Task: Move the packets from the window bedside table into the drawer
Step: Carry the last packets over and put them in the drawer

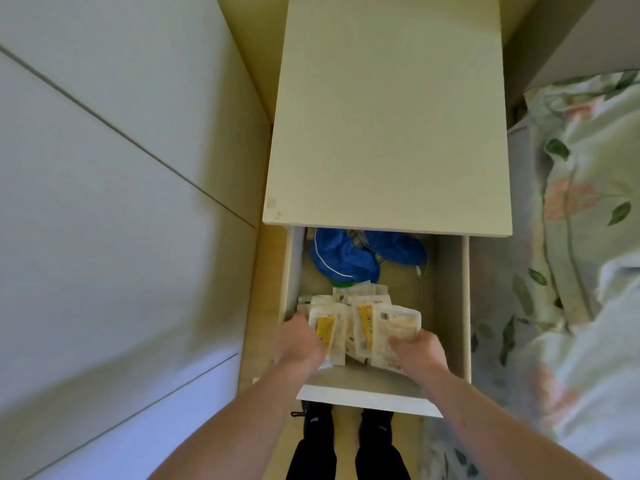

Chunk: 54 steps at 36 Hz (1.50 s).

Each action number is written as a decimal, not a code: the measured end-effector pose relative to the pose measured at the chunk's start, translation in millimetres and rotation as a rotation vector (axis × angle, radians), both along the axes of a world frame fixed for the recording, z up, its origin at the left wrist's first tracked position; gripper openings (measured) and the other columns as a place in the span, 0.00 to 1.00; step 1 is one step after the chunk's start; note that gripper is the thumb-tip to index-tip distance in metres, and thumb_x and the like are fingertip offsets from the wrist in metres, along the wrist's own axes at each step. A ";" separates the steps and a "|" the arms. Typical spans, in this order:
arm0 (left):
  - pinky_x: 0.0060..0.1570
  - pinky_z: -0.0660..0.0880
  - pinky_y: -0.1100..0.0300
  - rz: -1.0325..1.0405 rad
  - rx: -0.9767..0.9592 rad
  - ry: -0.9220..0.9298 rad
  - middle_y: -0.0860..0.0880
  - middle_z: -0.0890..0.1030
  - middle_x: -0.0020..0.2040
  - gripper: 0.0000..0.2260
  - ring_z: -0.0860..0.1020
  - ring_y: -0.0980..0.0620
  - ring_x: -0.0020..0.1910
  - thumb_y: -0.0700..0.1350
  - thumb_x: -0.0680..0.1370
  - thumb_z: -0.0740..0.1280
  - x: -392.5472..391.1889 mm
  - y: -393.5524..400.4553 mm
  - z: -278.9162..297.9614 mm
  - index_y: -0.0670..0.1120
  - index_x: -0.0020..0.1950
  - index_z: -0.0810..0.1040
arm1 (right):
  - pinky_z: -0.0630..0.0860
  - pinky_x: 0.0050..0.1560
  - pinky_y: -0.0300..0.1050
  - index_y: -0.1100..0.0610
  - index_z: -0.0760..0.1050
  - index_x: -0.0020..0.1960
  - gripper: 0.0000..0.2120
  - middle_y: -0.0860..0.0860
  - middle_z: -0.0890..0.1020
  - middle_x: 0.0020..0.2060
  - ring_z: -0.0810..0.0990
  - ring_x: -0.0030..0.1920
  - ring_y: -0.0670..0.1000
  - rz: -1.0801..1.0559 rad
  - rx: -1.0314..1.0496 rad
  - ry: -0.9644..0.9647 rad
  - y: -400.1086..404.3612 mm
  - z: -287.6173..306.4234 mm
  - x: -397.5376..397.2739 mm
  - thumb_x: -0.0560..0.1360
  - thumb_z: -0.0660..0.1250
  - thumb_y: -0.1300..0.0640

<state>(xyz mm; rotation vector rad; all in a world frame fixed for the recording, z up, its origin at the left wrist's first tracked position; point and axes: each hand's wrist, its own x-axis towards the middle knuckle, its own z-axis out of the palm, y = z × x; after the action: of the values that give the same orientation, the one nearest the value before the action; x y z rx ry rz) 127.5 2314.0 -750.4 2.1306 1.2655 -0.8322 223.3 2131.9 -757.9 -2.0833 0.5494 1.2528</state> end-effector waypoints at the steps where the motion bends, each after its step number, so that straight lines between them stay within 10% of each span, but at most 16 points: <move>1: 0.43 0.75 0.58 -0.095 0.019 0.042 0.48 0.83 0.54 0.09 0.81 0.47 0.52 0.40 0.79 0.66 1.5 -0.8 -0.5 0.48 0.57 0.80 | 0.80 0.43 0.45 0.56 0.77 0.62 0.12 0.52 0.82 0.49 0.81 0.48 0.53 0.008 -0.012 0.002 0.7 -3.7 0.2 0.79 0.69 0.57; 17: 0.54 0.78 0.54 -0.836 -0.019 0.156 0.45 0.80 0.58 0.13 0.80 0.46 0.56 0.35 0.78 0.68 27.9 1.8 12.6 0.43 0.61 0.79 | 0.77 0.34 0.39 0.58 0.80 0.56 0.08 0.50 0.81 0.42 0.81 0.40 0.49 0.216 -0.136 0.017 -0.8 -17.7 8.0 0.80 0.66 0.57; 23: 0.74 0.65 0.46 -1.019 -0.175 0.037 0.45 0.51 0.82 0.32 0.60 0.41 0.77 0.35 0.76 0.66 18.9 7.2 7.5 0.45 0.79 0.61 | 0.72 0.29 0.37 0.57 0.80 0.56 0.08 0.48 0.78 0.39 0.78 0.37 0.45 0.268 -0.124 -0.012 1.4 -20.4 14.0 0.81 0.65 0.58; 31: 0.78 0.55 0.47 -1.081 -0.164 0.309 0.44 0.38 0.82 0.39 0.48 0.44 0.81 0.42 0.79 0.64 7.9 12.2 -8.9 0.42 0.82 0.42 | 0.80 0.36 0.39 0.54 0.80 0.57 0.07 0.50 0.82 0.47 0.82 0.43 0.47 0.281 -0.081 -0.207 6.3 -26.1 18.5 0.81 0.66 0.56; 37: 0.79 0.52 0.44 -1.157 -0.125 0.250 0.46 0.34 0.81 0.36 0.46 0.43 0.81 0.41 0.80 0.64 2.8 13.8 -6.7 0.41 0.82 0.46 | 0.78 0.63 0.47 0.53 0.77 0.68 0.17 0.48 0.69 0.74 0.77 0.65 0.51 0.504 0.035 -0.251 15.3 -26.8 14.7 0.79 0.65 0.57; 44: 0.79 0.48 0.43 -1.340 -0.191 0.257 0.47 0.43 0.83 0.27 0.45 0.42 0.81 0.39 0.82 0.60 -1.8 18.0 -7.4 0.44 0.81 0.57 | 0.76 0.38 0.35 0.51 0.77 0.66 0.16 0.47 0.81 0.55 0.80 0.48 0.47 0.433 0.022 -0.220 20.7 -24.1 8.7 0.80 0.63 0.59; 54: 0.79 0.50 0.43 -1.370 -0.162 0.212 0.45 0.52 0.82 0.25 0.52 0.42 0.80 0.41 0.82 0.62 -9.4 21.4 -3.3 0.43 0.79 0.63 | 0.75 0.35 0.34 0.50 0.77 0.66 0.16 0.45 0.82 0.50 0.81 0.46 0.44 0.347 0.028 -0.168 12.0 -16.3 7.3 0.79 0.67 0.56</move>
<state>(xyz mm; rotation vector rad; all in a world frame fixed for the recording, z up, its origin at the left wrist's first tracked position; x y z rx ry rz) 118.1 2335.5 -753.7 2.6335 -0.4203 -1.5878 230.6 2143.9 -774.2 -2.3000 0.0949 1.2451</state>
